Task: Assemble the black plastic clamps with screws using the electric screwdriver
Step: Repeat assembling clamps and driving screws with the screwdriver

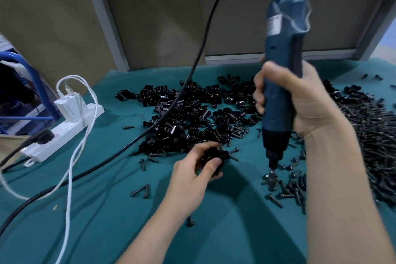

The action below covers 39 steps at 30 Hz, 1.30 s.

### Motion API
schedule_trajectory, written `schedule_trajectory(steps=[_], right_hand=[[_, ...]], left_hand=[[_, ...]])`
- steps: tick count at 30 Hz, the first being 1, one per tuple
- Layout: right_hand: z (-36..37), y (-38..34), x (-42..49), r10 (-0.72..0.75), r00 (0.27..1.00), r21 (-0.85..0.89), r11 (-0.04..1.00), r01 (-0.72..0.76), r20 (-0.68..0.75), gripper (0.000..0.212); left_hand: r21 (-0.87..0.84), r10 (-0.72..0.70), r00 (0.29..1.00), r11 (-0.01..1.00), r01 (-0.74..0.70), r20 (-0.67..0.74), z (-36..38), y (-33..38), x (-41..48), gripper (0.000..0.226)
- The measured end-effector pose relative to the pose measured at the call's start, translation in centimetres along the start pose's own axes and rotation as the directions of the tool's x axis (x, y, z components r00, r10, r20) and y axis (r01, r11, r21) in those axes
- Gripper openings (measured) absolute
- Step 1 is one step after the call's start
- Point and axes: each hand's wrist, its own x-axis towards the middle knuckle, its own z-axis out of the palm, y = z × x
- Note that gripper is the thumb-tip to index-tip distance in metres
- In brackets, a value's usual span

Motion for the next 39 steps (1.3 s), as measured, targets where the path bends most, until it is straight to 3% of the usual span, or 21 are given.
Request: schedule_trajectory(steps=[4,9,13,17,39], right_hand=[[-0.1,-1.2,-0.4,-0.062,0.998,0.202,0.978,0.061,-0.004,0.085],[0.4,-1.6,-0.5,-0.042,0.992,0.363,0.928,0.082,-0.118,0.076],[1.0,-1.7,-0.4,-0.054,0.954,0.33,0.931,0.155,-0.296,0.064],[1.4,-2.0,-0.2,-0.138,0.906,0.255,0.933,0.255,-0.4,0.049],[2.7,-1.0,0.2,-0.135,0.932,0.331,0.91,0.251,-0.336,0.045]], left_hand=[[0.141,0.006,0.995,0.99,-0.021,0.104,0.3,0.1,-0.2,0.023],[0.279,0.058,0.989,0.956,-0.094,0.137,0.0,0.4,-0.4,0.025],[0.527,0.11,0.977,0.828,-0.192,0.183,-0.8,1.0,-0.5,0.033],[0.631,0.143,0.966,0.734,-0.251,0.217,-1.2,1.5,-0.4,0.03],[0.613,0.178,0.972,0.754,-0.236,0.154,-1.2,1.4,-0.7,0.029]])
